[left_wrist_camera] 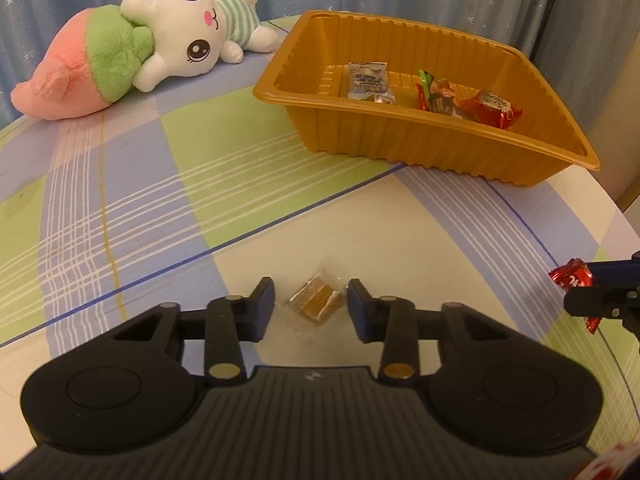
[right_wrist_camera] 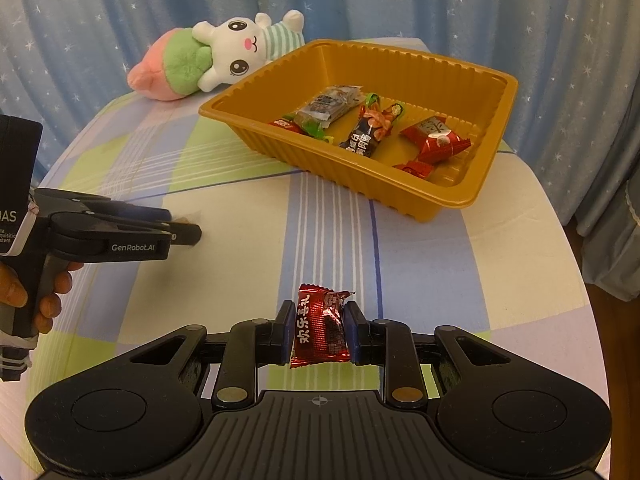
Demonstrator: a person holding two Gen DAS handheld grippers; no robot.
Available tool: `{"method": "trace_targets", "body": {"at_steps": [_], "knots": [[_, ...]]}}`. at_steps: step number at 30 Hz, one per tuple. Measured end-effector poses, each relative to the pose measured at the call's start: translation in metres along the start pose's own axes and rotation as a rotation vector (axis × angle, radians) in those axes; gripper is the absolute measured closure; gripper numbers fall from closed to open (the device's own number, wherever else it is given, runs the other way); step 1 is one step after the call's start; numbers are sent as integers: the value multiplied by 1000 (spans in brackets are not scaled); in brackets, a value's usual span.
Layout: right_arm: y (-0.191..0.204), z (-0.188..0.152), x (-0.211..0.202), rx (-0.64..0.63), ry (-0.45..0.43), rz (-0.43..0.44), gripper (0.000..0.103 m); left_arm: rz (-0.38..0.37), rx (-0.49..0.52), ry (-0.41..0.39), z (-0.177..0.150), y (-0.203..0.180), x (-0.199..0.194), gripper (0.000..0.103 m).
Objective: Organize snacks
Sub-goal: 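Carry both held candies over the orange tray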
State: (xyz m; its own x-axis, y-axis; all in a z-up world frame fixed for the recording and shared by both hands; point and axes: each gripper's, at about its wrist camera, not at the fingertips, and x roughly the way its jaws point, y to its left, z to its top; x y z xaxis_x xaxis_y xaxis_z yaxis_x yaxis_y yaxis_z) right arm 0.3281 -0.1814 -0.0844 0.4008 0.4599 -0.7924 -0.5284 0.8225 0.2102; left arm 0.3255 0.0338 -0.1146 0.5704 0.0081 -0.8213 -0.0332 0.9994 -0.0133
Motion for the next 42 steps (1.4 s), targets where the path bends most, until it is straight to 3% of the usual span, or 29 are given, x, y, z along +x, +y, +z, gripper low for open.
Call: {"method": "trace_targets", "body": {"at_steps": [18, 26, 42], "knots": [[5, 0, -10, -16, -25, 11, 77, -14, -46, 27, -18, -5, -20, 71], [12, -1, -17, -32, -44, 25, 77, -13, -47, -6, -19, -8, -44, 71], [-4, 24, -44, -21, -144, 32, 77, -49, 21, -160, 41, -40, -82, 71]]}}
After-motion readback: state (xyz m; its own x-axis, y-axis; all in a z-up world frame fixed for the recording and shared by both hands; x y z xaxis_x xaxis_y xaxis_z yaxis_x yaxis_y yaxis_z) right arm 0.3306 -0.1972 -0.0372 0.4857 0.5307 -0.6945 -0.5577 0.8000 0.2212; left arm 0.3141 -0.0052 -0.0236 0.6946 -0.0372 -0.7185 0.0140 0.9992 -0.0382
